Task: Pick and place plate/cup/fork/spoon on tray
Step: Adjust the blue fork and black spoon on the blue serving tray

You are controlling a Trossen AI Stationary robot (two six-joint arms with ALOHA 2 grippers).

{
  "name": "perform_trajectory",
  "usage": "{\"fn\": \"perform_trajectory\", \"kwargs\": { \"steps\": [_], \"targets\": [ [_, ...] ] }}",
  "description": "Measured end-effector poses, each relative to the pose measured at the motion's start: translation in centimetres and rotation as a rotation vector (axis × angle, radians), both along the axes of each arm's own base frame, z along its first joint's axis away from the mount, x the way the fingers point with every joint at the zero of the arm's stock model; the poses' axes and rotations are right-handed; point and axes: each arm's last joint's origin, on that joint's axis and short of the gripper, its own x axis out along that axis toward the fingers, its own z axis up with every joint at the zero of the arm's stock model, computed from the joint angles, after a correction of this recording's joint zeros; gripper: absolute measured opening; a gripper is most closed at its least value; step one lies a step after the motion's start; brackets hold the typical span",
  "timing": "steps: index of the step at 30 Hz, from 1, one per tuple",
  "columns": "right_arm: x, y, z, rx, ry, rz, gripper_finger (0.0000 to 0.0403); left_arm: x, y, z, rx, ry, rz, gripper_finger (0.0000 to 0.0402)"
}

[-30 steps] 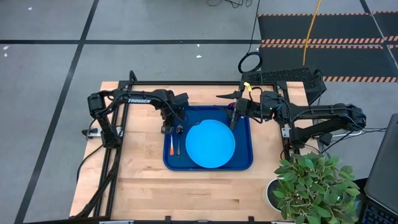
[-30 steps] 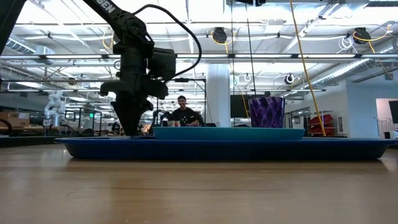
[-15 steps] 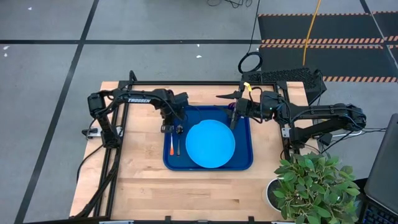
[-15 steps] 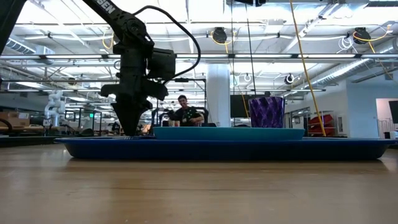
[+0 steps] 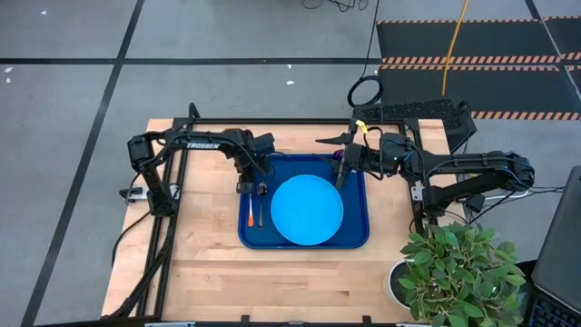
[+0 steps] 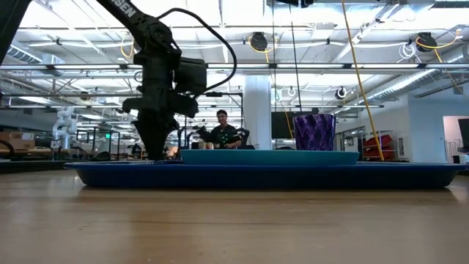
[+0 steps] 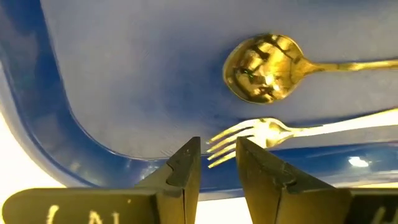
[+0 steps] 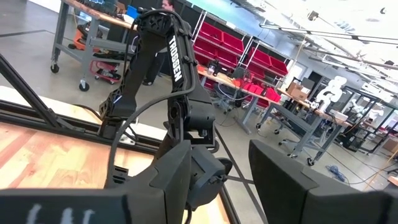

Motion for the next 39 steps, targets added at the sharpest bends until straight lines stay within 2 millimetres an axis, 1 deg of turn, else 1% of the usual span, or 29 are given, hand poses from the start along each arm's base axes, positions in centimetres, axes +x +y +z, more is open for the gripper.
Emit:
{"fn": "perform_trajectory", "kwargs": {
  "steps": [6,12,20,39],
  "targets": [
    [0.00,0.00,0.00,0.000,0.000,0.000,0.0157,-0.14,0.58,0.00,0.008,-0.007,0.028,0.0104],
    [0.01,0.01,-0.01,0.000,0.000,0.000,0.0157,-0.14,0.55,-0.04,0.003,-0.010,0.028,0.0104],
    [0.00,0.00,0.00,0.000,0.000,0.000,0.0157,-0.74,0.28,-0.87,-0.008,0.018,0.019,0.0104],
    [0.01,0.01,0.02,0.000,-0.002,0.000,0.0157,-0.63,0.07,-0.88,-0.016,0.013,0.018,0.0104]
  ]
}}
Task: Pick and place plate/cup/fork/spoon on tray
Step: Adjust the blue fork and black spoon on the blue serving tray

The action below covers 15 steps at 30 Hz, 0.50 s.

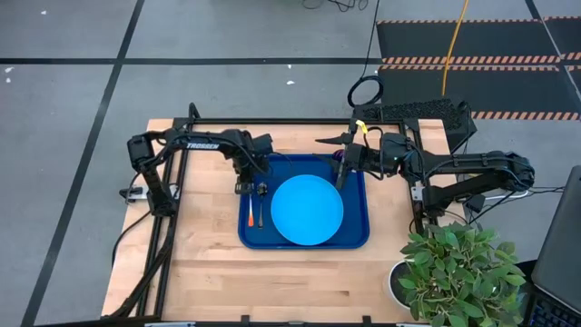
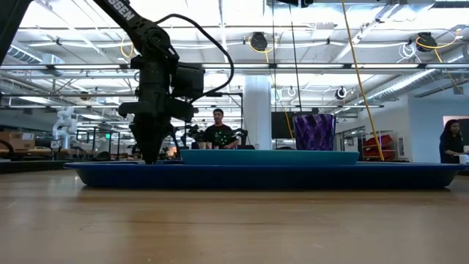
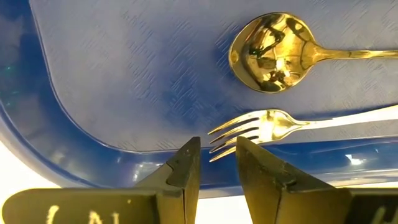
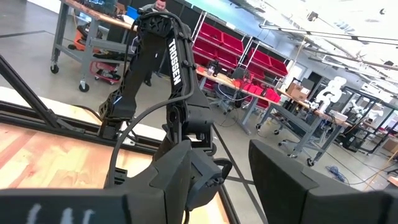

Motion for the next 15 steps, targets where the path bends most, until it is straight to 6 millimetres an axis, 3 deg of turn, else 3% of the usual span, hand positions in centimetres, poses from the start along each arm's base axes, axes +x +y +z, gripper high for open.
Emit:
{"fn": "perform_trajectory", "kwargs": {
  "steps": [15],
  "targets": [
    [0.00,0.00,-0.01,-0.001,0.001,0.000,0.0157,0.20,-0.49,0.00,-0.001,-0.001,-0.021,0.0104]
  ]
}}
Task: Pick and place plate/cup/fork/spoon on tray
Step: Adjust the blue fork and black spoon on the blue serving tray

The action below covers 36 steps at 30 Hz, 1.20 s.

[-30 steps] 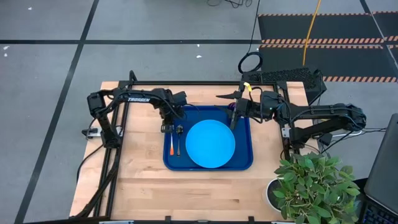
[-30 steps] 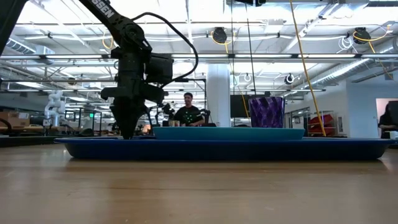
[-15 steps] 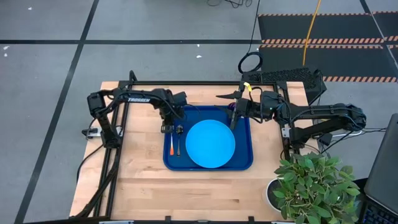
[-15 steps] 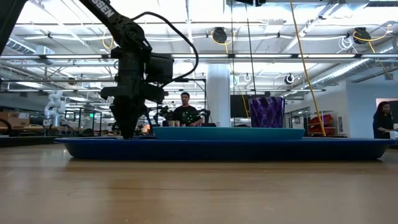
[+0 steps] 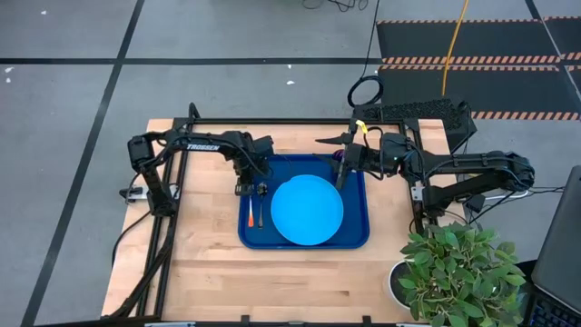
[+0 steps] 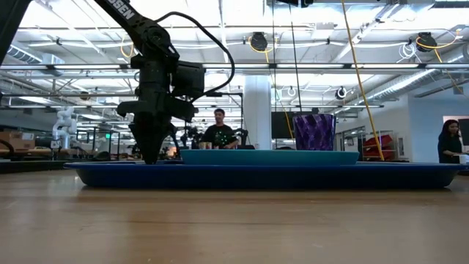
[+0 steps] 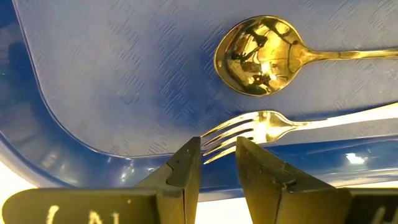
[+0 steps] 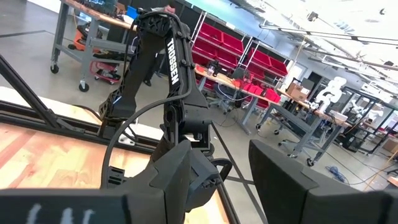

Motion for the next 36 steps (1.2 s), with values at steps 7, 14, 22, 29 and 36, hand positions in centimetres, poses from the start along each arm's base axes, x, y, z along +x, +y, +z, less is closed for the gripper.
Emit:
{"fn": "perform_trajectory", "kwargs": {
  "steps": [7,14,22,29,36],
  "targets": [
    [0.00,0.00,0.00,-0.001,0.000,0.000,0.0157,0.00,0.00,0.00,0.000,0.000,0.000,0.0104],
    [0.00,0.00,0.00,-0.002,0.000,0.000,0.0157,0.00,0.00,0.00,0.000,0.000,-0.001,0.0104],
    [0.00,0.00,0.00,-0.002,0.000,0.000,0.0157,-0.02,0.02,-0.01,0.013,0.005,-0.011,0.0104],
    [0.00,-0.01,0.01,-0.002,0.000,0.000,0.0157,-0.05,0.18,-0.02,0.061,0.020,-0.031,0.0104],
    [0.00,0.00,0.01,-0.002,0.000,0.000,0.0157,0.39,0.35,0.03,0.082,-0.025,-0.033,0.0104]
  ]
}}
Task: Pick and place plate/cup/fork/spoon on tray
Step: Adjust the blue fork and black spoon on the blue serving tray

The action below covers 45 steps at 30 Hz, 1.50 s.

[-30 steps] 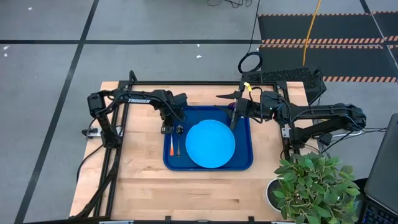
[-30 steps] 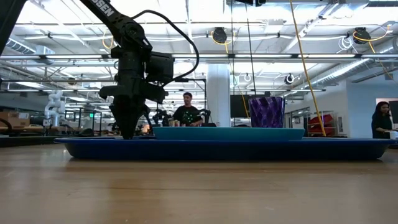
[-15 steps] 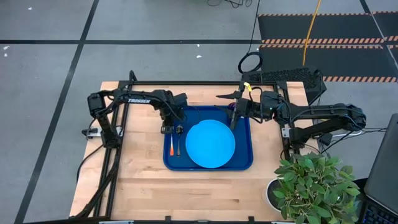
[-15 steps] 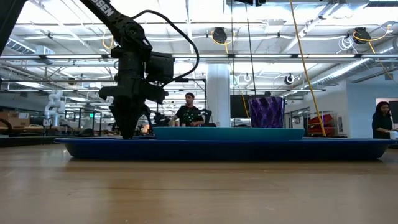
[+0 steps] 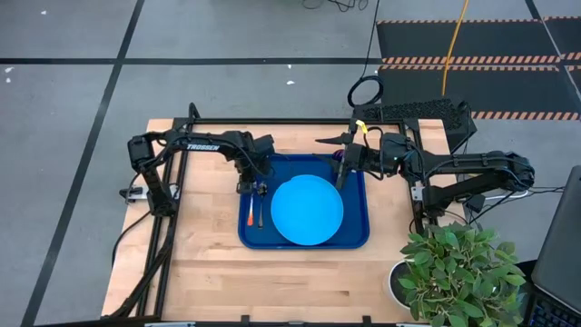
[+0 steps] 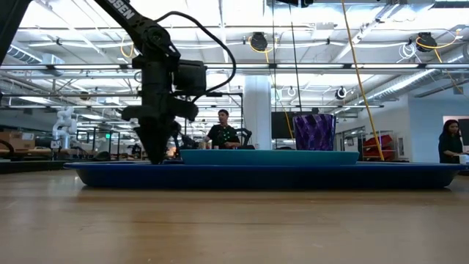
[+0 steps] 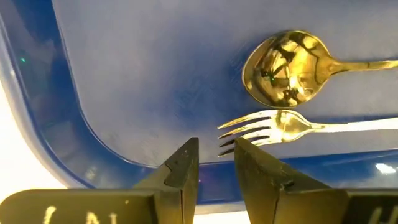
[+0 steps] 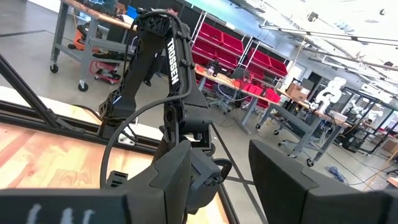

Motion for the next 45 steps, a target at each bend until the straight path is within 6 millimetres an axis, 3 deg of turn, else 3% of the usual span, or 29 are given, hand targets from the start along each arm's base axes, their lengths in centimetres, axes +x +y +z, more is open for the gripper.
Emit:
{"fn": "perform_trajectory", "kwargs": {
  "steps": [45],
  "targets": [
    [0.0,0.0,0.0,0.000,0.000,0.000,0.0157,-0.2,-1.0,0.1,-0.069,0.048,-0.007,0.0104]
  ]
}}
